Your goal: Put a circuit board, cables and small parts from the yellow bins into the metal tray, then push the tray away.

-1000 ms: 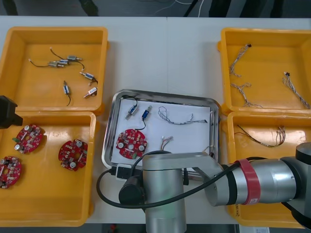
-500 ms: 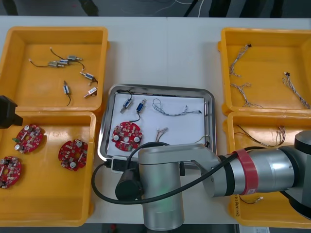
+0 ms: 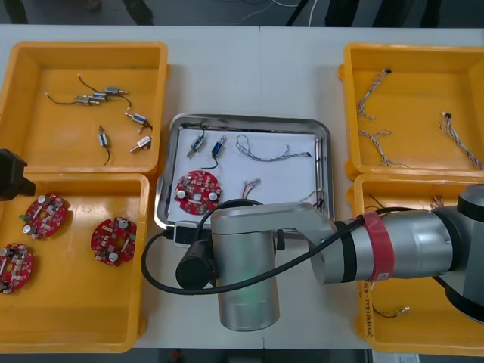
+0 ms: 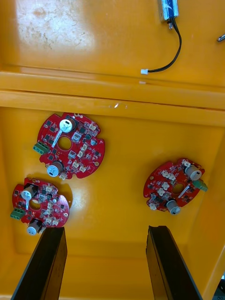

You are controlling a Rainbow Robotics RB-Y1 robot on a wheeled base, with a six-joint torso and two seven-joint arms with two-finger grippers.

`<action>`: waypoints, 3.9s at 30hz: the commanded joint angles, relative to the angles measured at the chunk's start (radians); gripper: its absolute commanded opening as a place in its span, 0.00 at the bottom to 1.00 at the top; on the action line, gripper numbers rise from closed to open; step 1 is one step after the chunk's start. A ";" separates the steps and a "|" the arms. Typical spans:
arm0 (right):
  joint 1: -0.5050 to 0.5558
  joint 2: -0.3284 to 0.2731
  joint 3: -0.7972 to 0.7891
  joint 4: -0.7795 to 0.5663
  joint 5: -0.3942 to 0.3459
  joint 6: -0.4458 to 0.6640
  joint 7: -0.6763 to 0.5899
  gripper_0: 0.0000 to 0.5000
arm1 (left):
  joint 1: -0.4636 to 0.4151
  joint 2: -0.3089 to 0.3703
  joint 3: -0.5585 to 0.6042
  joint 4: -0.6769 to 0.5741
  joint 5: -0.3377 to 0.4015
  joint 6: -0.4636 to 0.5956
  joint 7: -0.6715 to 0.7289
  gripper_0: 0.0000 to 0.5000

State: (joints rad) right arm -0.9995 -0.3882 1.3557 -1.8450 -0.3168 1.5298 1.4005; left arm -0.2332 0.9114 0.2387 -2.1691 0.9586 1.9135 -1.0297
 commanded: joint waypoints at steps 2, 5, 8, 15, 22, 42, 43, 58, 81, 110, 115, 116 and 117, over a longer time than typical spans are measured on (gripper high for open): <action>-0.068 -0.009 0.010 0.021 -0.002 -0.020 0.037 0.00 | 0.015 0.037 0.030 -0.029 0.008 0.006 -0.102 1.00; -0.077 -0.012 0.010 0.035 -0.004 -0.028 0.043 0.00 | 0.015 0.037 0.030 -0.029 0.008 0.006 -0.102 1.00; -0.093 -0.017 0.010 0.055 -0.004 -0.042 0.049 0.00 | 0.015 0.037 0.030 -0.029 0.008 0.006 -0.102 1.00; -0.142 -0.018 0.022 0.087 -0.034 -0.065 0.055 0.00 | 0.015 0.037 0.030 -0.029 0.008 0.006 -0.102 1.00; -0.200 -0.037 0.082 0.101 -0.038 -0.094 0.038 0.00 | 0.015 0.037 0.030 -0.029 0.008 0.006 -0.102 1.00; -0.269 -0.052 0.082 0.210 -0.061 -0.200 0.051 0.00 | 0.015 0.037 0.030 -0.029 0.008 0.006 -0.102 1.00; -0.272 -0.052 0.082 0.214 -0.065 -0.203 0.051 0.00 | 0.015 0.037 0.030 -0.029 0.008 0.006 -0.102 1.00; -0.338 -0.054 0.100 0.349 -0.082 -0.378 0.069 0.00 | 0.015 0.037 0.030 -0.029 0.008 0.006 -0.102 1.00; -0.413 -0.052 0.145 0.460 -0.084 -0.476 0.101 0.00 | 0.015 0.037 0.030 -0.029 0.008 0.006 -0.102 1.00; -0.449 -0.052 0.145 0.625 -0.176 -0.632 0.132 0.00 | 0.015 0.037 0.030 -0.029 0.008 0.006 -0.102 1.00; -0.450 -0.052 0.145 0.625 -0.176 -0.634 0.132 0.33 | 0.015 0.037 0.030 -0.029 0.008 0.006 -0.102 1.00; -0.450 -0.052 0.145 0.625 -0.176 -0.634 0.132 0.43 | 0.015 0.037 0.030 -0.029 0.008 0.006 -0.102 1.00; -0.449 -0.052 0.145 0.625 -0.176 -0.634 0.132 0.62 | 0.015 0.037 0.030 -0.029 0.008 0.006 -0.102 1.00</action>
State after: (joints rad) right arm -1.3912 -0.4237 1.4939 -1.2186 -0.4848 0.9053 1.4771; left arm -0.2332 0.9114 0.2387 -2.1695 0.9592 1.9135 -1.0298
